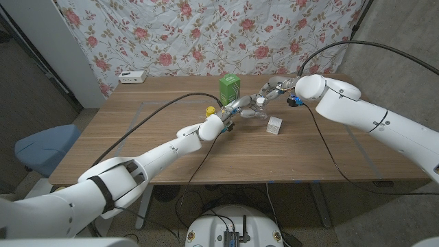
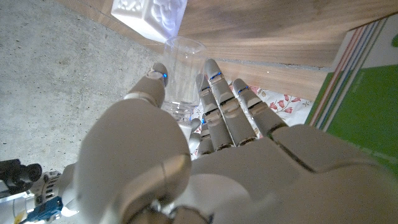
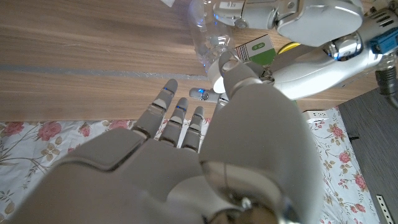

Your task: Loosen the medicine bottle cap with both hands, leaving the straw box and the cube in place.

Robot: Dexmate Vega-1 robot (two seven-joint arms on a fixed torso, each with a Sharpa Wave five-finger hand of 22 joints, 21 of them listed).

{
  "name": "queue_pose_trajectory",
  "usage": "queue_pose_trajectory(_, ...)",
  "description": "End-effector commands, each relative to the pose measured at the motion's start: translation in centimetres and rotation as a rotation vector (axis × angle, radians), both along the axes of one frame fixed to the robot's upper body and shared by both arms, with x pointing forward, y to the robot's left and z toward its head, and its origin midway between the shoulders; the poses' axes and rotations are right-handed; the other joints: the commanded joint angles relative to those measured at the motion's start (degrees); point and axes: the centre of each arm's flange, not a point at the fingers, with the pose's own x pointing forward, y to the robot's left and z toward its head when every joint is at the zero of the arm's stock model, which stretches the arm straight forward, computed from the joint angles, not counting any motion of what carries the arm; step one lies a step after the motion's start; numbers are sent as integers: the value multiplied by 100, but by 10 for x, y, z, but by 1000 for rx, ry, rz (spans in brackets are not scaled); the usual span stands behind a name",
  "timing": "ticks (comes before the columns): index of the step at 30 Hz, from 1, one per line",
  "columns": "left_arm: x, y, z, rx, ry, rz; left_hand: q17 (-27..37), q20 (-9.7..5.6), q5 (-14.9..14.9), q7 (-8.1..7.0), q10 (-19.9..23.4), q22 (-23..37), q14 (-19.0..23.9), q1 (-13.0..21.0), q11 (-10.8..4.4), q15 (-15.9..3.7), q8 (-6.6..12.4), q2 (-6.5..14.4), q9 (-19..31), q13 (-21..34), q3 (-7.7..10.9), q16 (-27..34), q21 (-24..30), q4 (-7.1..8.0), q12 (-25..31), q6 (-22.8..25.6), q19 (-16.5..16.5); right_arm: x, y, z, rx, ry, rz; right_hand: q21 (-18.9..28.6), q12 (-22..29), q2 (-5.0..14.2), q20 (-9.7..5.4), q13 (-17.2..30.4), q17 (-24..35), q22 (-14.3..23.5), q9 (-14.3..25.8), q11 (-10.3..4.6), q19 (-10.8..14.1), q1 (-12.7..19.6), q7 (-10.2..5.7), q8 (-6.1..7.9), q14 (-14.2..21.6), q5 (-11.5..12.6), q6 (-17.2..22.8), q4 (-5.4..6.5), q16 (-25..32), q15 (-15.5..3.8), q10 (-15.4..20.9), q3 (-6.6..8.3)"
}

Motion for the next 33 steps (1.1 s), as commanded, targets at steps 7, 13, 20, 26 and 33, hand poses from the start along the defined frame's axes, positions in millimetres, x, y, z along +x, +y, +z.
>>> queue_pose_trajectory(7,-2,4,-3,-6,-1,11,29,-304,36,-5,475,12,58,17,-429,-403,13,73,8,12,32,23,4,8,23,25,-24,-3,0,1,11,-11,0,36,15,7,29,18,28,20,14,50,72,-73,74,-1,23,-27,71,12,51,55,30,-60)
queue_pose_trajectory(13,-2,4,-3,-8,-3,12,30,-303,36,-10,455,12,63,10,-441,-395,-2,72,8,12,28,26,6,12,15,-15,-19,-4,0,1,17,-13,-1,38,17,-2,35,18,29,20,15,82,81,-120,88,-4,26,-33,88,22,54,66,39,-92)
queue_pose_trajectory(20,-3,4,-3,-9,-4,11,30,-302,36,-3,456,12,63,21,-448,-408,-7,69,8,12,28,26,5,4,17,-40,-22,-7,-1,2,18,-17,-8,40,19,-7,38,18,27,20,20,113,93,-140,104,-9,26,-35,99,9,54,71,48,-113)
queue_pose_trajectory(26,-3,4,-3,-8,-7,11,30,-303,36,-1,455,12,66,20,-431,-401,-5,66,8,13,25,27,5,5,18,-47,-22,-9,-2,3,15,-18,-11,39,15,-5,40,18,26,20,23,105,95,-146,106,-13,28,-36,104,-2,55,91,42,-122)
queue_pose_trajectory(33,-3,4,-2,-7,-12,12,27,-308,37,6,464,12,57,21,-442,-403,-1,67,8,13,29,21,5,6,21,-44,-23,-14,-4,6,12,-27,-16,38,14,-10,45,19,25,20,26,107,98,-160,109,-19,24,-39,107,-10,54,112,44,-136)
